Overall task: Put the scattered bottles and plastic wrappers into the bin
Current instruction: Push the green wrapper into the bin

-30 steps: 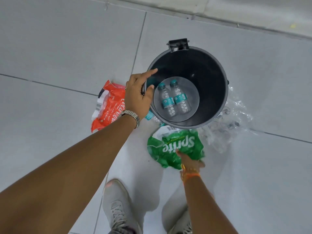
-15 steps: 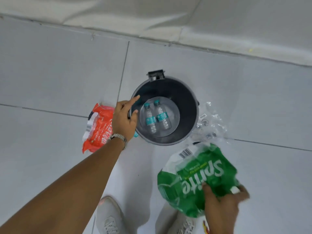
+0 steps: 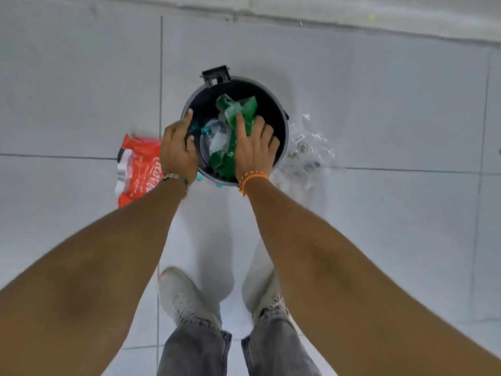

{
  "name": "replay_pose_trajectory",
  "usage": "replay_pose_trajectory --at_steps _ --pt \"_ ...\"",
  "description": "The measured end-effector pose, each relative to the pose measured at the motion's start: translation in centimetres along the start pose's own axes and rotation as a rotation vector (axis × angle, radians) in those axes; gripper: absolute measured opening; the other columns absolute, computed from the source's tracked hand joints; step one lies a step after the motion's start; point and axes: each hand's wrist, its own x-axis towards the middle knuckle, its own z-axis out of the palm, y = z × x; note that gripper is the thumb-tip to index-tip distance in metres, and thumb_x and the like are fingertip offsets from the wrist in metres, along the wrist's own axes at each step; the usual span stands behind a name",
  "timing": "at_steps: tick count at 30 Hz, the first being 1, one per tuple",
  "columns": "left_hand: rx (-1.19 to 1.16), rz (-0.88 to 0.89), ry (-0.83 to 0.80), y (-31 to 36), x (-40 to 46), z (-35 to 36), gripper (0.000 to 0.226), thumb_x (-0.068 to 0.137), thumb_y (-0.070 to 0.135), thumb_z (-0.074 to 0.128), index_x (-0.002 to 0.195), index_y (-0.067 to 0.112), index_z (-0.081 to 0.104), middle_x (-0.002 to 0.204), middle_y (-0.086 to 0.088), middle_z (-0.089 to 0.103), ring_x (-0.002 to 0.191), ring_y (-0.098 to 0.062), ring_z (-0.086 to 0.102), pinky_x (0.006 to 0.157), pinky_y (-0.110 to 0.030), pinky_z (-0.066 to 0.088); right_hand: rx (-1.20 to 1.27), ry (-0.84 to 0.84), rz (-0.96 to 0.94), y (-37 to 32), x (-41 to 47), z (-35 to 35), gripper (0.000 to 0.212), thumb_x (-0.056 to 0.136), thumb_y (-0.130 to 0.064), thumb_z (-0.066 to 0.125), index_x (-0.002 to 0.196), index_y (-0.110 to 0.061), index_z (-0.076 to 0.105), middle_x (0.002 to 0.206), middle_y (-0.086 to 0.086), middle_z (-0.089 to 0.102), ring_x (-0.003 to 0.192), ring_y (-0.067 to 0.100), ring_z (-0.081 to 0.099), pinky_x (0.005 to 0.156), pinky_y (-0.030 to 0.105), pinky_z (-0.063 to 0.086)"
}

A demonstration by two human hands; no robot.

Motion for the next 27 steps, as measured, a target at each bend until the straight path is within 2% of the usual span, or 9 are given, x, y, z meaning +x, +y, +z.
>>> replay_pose_trajectory --at_steps 4,9,11,13,14,17,20,23,27 --pt "0.024 -0.011 0.037 0.5 -0.3 0.2 0.058 0.096 0.008 0.041 0.151 0.026 0.044 0.132 -0.011 0.058 0.115 -0.023 0.057 0.092 -0.019 0.041 0.009 -0.083 -0.071 -0.4 0.0 -0.3 0.082 0.082 -0.025 0.055 0.157 -0.014 0.023 0.167 0.012 0.017 0.146 0.040 0.028 0.111 0.058 0.029" --pt "0.020 0.013 0.042 0.5 -0.3 0.1 0.057 0.095 0.006 0.040 0.149 0.024 0.046 0.137 -0.008 0.056 0.120 -0.020 0.057 0.091 -0.014 0.040 0.116 -0.253 0.013 -0.1 -2.6 -1.0 0.103 0.077 -0.056 0.058 0.157 -0.006 0.017 0.167 0.020 0.009 0.153 0.043 0.004 0.120 0.062 0.004" --pt "0.019 0.041 0.022 0.4 -0.2 0.0 0.057 0.095 0.004 0.038 0.149 0.023 0.046 0.139 -0.008 0.053 0.121 -0.018 0.056 0.090 -0.009 0.039 0.321 0.029 0.005 0.6 -4.2 -2.3 0.077 0.082 -0.044 0.059 0.148 -0.010 0.041 0.160 0.018 0.030 0.150 0.040 0.019 0.119 0.056 0.013" --pt "0.013 0.049 0.011 0.1 0.1 -0.1 0.057 0.096 0.004 0.037 0.149 0.022 0.045 0.140 -0.008 0.052 0.119 -0.015 0.056 0.086 0.002 0.035 0.591 0.375 -0.142 1.2 -7.0 -2.4 0.040 0.078 -0.014 0.065 0.118 -0.008 0.066 0.128 0.018 0.057 0.123 0.034 0.047 0.103 0.050 0.037" --pt "0.003 0.052 0.006 0.1 0.2 -0.1 0.056 0.096 0.004 0.037 0.149 0.022 0.046 0.140 -0.008 0.053 0.118 -0.012 0.055 0.084 0.007 0.031 0.713 0.403 -0.247 1.5 -8.8 -1.7 0.028 0.074 -0.001 0.063 0.101 -0.004 0.070 0.111 0.019 0.061 0.107 0.033 0.052 0.090 0.048 0.044" --pt "-0.025 0.027 0.019 0.0 0.1 0.1 0.054 0.098 0.002 0.039 0.148 0.022 0.048 0.139 -0.007 0.054 0.109 -0.001 0.049 0.077 0.011 0.031 0.701 -0.044 -0.524 1.2 -13.0 2.4 0.026 0.070 0.003 0.055 0.092 -0.001 0.068 0.108 0.019 0.060 0.100 0.035 0.056 0.076 0.045 0.053" --pt "-0.052 0.023 0.034 0.1 0.2 0.4 0.054 0.098 0.002 0.043 0.147 0.023 0.048 0.138 -0.006 0.055 0.104 0.002 0.047 0.070 0.009 0.034 0.291 -0.428 -0.634 -0.8 -12.4 7.1 0.044 0.071 -0.003 0.064 0.115 -0.005 0.066 0.144 0.022 0.047 0.129 0.041 0.047 0.092 0.051 0.053" --pt "-0.066 0.035 0.045 -0.3 0.3 0.6 0.054 0.098 0.003 0.048 0.148 0.024 0.048 0.140 -0.007 0.054 0.108 0.004 0.045 0.073 0.011 0.033 0.028 -0.580 -0.534 -3.9 -9.0 9.6 0.056 0.084 -0.014 0.066 0.138 -0.011 0.050 0.162 0.022 0.015 0.147 0.045 0.021 0.116 0.054 0.035" --pt "-0.092 0.071 0.060 -1.1 0.5 0.8 0.050 0.099 0.009 0.051 0.147 0.024 0.049 0.143 -0.010 0.051 0.110 0.009 0.040 0.077 0.013 0.028 -0.229 -0.623 -0.523 -6.7 -5.5 12.1 0.051 0.097 -0.015 0.052 0.147 -0.009 0.041 0.159 0.015 0.032 0.147 0.036 0.030 0.121 0.048 0.030"
